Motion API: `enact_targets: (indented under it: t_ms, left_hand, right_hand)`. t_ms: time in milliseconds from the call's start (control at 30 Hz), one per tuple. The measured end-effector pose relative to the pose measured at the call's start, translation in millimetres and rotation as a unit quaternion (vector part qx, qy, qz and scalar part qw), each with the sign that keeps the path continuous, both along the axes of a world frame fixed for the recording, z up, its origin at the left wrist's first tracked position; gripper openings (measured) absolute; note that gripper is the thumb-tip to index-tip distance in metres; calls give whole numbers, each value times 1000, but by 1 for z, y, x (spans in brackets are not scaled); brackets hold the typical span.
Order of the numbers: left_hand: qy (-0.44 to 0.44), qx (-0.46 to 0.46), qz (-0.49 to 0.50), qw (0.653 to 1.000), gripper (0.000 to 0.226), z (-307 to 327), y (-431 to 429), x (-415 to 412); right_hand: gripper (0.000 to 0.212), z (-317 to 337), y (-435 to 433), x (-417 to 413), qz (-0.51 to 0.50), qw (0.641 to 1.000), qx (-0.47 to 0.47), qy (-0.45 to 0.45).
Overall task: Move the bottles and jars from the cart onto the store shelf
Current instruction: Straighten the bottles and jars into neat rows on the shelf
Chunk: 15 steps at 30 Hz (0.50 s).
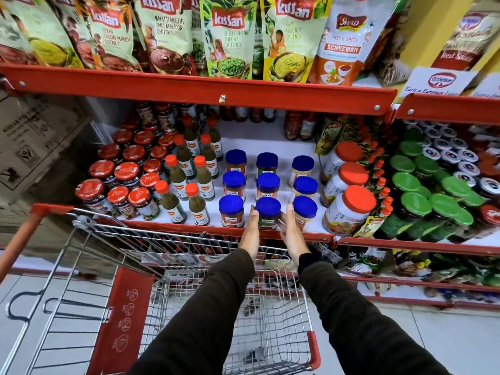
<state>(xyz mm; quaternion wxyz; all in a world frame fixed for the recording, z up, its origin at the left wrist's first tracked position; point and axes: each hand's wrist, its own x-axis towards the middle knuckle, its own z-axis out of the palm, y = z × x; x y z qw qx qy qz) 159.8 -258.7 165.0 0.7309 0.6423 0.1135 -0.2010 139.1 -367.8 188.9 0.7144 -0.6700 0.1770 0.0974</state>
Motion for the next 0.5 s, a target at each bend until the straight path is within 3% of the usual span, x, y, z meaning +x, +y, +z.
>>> enact_targets:
  t_ms: [167, 233, 367, 433, 500]
  left_hand:
    - [-38, 38, -4, 999, 67, -1, 3, -7]
    - [-69, 82, 33, 994, 62, -8, 1, -16]
    - [-110, 110, 129, 979, 33, -19, -11, -38]
    - [-111, 96, 118, 982, 29, -18, -21, -43]
    - [-108, 61, 59, 991, 35, -14, -35, -44]
  right_hand:
    - [105, 0, 2, -7, 3, 1000, -8, -15]
    - [107, -5, 0, -14, -47, 998, -28, -26]
    - [73, -16, -16, -25, -187, 981, -52, -30]
    - [63, -19, -29, -28, -215, 975, -52, -28]
    - [67, -19, -39, -29, -214, 976, -31, -21]
